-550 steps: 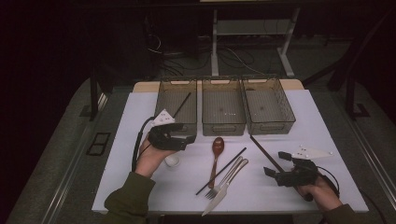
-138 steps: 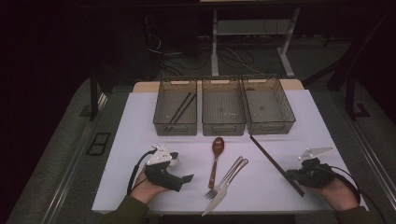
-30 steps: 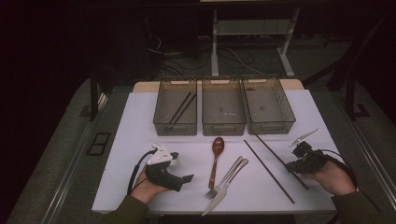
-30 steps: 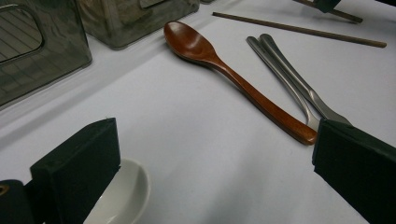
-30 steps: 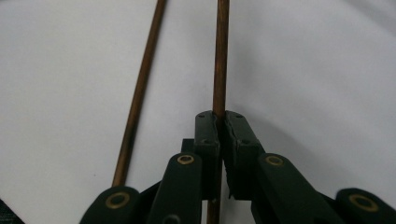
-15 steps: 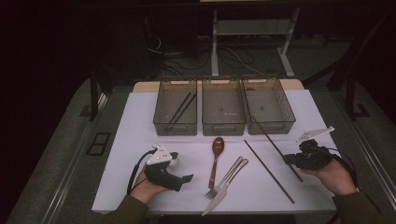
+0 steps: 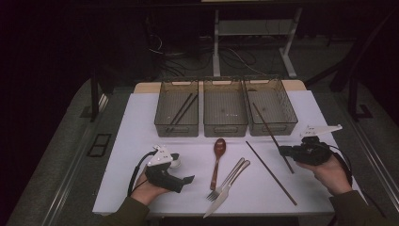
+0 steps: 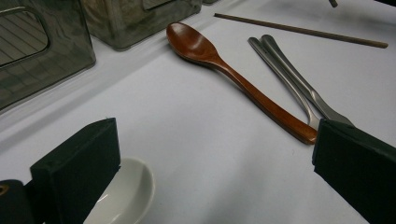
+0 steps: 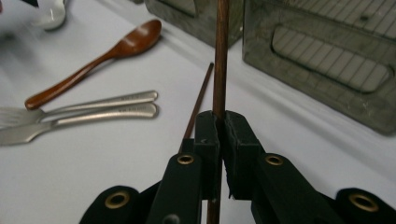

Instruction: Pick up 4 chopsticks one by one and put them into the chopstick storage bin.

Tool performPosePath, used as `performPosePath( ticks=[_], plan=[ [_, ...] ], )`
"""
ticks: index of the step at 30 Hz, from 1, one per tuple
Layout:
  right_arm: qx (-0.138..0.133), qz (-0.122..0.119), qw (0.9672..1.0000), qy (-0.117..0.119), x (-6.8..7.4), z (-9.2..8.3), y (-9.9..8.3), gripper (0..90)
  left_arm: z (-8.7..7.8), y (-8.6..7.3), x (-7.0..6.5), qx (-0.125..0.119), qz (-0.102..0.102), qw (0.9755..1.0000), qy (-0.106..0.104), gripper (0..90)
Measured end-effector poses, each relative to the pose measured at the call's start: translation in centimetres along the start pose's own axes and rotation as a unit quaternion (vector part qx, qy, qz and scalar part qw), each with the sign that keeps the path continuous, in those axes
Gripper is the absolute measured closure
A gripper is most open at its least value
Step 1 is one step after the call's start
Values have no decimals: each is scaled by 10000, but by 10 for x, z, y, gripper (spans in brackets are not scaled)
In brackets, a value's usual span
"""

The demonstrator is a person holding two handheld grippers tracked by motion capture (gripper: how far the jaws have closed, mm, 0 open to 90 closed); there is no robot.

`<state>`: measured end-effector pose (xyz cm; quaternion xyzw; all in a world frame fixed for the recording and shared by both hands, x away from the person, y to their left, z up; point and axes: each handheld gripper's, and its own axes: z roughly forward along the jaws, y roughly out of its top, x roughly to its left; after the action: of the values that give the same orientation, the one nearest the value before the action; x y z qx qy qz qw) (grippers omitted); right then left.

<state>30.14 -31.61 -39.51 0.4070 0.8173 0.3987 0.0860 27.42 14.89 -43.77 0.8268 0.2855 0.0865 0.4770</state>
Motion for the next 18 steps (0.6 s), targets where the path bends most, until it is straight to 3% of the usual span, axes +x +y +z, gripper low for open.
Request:
performPosePath(
  ticks=[18],
  plan=[
    [-634, -75, 9972, 398, 2, 15, 30, 838, -1, 0, 1, -23, -19, 10000, 0, 0]
  ],
)
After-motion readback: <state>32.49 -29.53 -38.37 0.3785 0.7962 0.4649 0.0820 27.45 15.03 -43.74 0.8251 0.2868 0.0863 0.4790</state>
